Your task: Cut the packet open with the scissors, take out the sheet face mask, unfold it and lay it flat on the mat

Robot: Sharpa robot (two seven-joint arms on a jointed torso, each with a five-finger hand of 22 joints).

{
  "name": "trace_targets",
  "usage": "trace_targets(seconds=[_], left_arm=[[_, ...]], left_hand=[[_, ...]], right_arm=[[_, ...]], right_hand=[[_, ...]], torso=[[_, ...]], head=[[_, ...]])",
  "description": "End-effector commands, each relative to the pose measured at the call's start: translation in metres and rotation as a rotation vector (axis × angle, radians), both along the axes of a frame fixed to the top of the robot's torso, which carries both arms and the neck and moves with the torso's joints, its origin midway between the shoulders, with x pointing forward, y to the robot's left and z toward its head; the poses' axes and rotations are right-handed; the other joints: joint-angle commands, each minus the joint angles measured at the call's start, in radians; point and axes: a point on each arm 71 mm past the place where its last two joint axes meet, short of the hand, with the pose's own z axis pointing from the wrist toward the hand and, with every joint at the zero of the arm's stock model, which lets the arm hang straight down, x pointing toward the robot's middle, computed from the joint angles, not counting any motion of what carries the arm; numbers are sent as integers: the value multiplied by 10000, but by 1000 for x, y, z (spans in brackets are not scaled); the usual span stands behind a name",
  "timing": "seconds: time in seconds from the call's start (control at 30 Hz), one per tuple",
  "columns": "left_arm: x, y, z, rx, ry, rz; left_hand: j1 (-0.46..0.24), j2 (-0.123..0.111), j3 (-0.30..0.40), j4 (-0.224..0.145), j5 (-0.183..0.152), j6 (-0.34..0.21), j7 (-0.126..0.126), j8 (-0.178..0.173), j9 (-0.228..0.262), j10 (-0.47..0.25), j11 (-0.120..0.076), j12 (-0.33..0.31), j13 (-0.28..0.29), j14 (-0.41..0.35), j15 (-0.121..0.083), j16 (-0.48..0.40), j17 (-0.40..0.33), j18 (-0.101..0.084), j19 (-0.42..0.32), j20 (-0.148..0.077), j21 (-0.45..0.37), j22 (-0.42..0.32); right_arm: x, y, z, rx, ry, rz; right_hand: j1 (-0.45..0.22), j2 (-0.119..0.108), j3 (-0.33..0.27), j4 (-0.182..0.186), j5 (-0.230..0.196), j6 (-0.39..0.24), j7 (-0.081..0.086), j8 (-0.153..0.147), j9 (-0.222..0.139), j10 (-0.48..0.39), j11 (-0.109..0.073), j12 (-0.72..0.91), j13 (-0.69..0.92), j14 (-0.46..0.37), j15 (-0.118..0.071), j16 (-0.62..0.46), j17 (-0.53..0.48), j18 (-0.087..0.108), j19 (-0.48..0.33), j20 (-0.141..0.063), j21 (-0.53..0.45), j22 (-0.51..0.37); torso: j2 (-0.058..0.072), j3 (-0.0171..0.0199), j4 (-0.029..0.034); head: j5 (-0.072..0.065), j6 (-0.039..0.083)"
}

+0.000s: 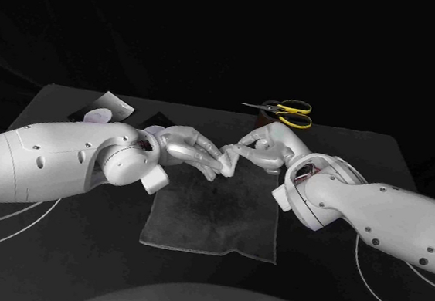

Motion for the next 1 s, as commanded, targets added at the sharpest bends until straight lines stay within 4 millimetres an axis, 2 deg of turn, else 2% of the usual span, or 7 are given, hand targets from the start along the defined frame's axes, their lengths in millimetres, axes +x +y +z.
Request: trace_targets(seconds=[0.03, 0.53, 1.0], left_arm=[[0, 0, 1, -34, -51, -6], [-1, 0, 2, -136, 68, 135], [-13, -12, 6, -776, 757, 555]], left_hand=[[-28, 73, 30, -3, 51, 63, -12, 32, 13, -38, 4, 30, 9, -22, -66, 64, 9, -10, -83, 13, 23, 9], [-45, 69, 46, -1, 50, 66, -13, 33, 17, -42, 4, 40, 11, -25, -64, 69, 12, -8, -96, 17, 39, 27], [-111, 62, 71, 30, 50, 76, -16, 40, 27, -42, 2, 64, 16, -16, -60, 87, 22, -2, -110, 28, 67, 59]], right_arm=[[-1, -3, 2, 315, -38, -276], [-6, -23, 2, 424, 157, -831], [-14, -38, 8, 1117, -592, -1724]], right_hand=[[-80, 10, 974, -906, 22, 119, -103, 278, 400, 769, -42, 45, 1772, 893, -93, 54, 2068, -51, 47, -40, 69, 1575], [-131, -2, 1040, -946, 22, 108, -108, 315, 436, 773, -46, 58, 1781, 886, -97, 32, 2041, -50, 46, -45, 66, 1574], [-209, -43, 1200, -1062, 23, 111, -129, 406, 517, 797, -67, 135, 1825, 891, -115, 47, 2061, -77, 103, -59, 217, 1612]], torso=[[-1, 7, -7], [-8, -4, -8], [-1, 1, 1]], head=[[2, 5], [-59, 9], [-97, 65]])
